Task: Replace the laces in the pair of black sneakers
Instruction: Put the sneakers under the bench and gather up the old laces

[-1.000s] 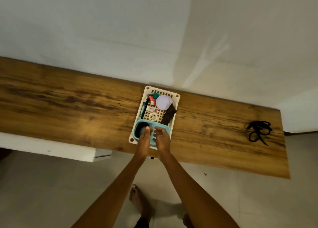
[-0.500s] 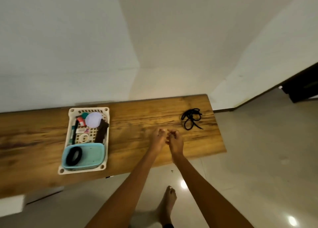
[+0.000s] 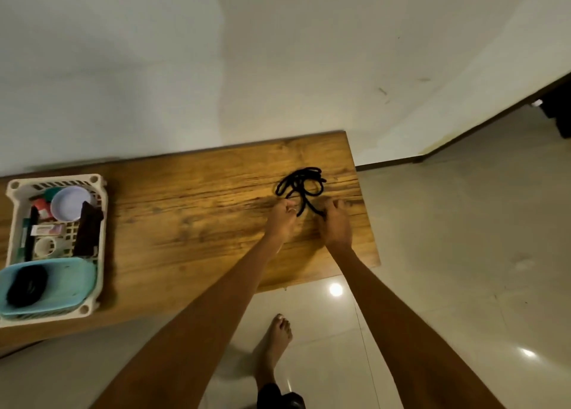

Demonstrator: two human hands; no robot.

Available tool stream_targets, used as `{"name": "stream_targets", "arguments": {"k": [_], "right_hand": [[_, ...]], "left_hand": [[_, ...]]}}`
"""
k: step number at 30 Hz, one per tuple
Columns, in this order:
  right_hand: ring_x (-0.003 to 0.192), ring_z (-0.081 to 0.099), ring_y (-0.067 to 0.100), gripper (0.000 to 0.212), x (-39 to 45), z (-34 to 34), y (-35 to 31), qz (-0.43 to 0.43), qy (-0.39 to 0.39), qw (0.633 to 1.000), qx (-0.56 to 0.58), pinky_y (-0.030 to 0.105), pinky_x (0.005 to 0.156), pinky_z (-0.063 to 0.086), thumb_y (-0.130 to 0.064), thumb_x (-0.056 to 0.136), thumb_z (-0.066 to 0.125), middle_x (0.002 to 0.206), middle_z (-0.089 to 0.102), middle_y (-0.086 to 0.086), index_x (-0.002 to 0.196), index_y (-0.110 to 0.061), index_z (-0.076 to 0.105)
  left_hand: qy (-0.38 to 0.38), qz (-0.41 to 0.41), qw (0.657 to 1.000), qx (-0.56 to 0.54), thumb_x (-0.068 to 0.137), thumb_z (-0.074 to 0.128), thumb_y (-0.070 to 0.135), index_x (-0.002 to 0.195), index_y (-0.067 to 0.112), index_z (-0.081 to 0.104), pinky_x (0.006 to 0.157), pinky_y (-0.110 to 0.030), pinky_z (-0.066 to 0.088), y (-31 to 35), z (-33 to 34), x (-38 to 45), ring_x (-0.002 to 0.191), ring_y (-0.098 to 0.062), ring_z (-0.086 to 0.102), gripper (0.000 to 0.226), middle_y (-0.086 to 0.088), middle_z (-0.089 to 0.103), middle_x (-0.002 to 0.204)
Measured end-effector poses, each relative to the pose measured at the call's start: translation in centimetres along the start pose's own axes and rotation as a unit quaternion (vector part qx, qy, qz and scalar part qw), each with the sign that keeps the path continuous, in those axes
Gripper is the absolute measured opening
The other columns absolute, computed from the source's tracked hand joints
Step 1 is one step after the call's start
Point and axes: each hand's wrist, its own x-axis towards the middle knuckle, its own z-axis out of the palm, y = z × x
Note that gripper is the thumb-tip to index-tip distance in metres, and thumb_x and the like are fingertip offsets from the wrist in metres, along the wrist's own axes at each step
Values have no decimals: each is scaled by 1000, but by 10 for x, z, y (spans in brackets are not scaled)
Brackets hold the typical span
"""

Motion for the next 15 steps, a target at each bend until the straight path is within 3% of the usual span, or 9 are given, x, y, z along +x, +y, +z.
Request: {"name": "stream_targets", "arguments": {"k": [3, 5, 7, 10, 12, 15], "right_hand": [[107, 54, 26, 22, 2, -3, -1, 16, -26, 999, 25, 31, 81, 44, -21, 92, 60, 114, 61, 11, 107, -7, 66], [90, 60, 24, 17, -6, -12, -14, 55, -40, 984, 167, 32, 74, 45, -20, 92, 60, 97, 66, 12, 97, -5, 65], [78, 60, 19, 10, -21, -33, -34, 73, -31, 945, 318, 35, 68, 48, -18, 92, 60, 85, 65, 9, 89, -8, 61], [81, 64, 15, 6, -51, -80, -74, 42, -17, 897, 440, 29, 69, 54, -11, 92, 60, 87, 67, 3, 88, -15, 58], [80, 67, 12, 7, -74, -113, -103, 14, -10, 876, 483, 25, 68, 55, -7, 90, 61, 84, 69, 0, 91, -14, 58], [74, 69, 12, 6, -107, -163, -144, -26, 12, 869, 493, 23, 63, 54, -7, 88, 64, 78, 69, 0, 89, -10, 59]], "left_hand": [[7, 13, 1000, 1, 97, 45, 10, 116, 5, 58, 95, -39, 46, 4, 2, -5, 113, -26, 56, 23, -11, 58, 124], [7, 26, 1000, 0, 97, 44, 11, 113, 6, 59, 93, -41, 46, 9, -2, -12, 111, -28, 56, 22, -12, 59, 122], [23, 37, 999, -8, 97, 44, 16, 108, 8, 61, 86, -42, 48, 23, -11, -27, 106, -34, 58, 22, -16, 62, 115], [41, 34, 996, -65, 94, 44, 36, 97, 6, 64, 64, -36, 48, 61, -33, -59, 82, -36, 62, 36, -23, 65, 102], [-17, 5, 995, -95, 99, 36, 42, 87, 6, 60, 51, -25, 47, 95, -58, -93, 62, -25, 57, 44, -18, 64, 84], [-101, 44, 990, -84, 97, 36, 50, 84, 8, 61, 70, -32, 53, 148, -95, -145, 67, -25, 61, 50, -10, 63, 76]]}}
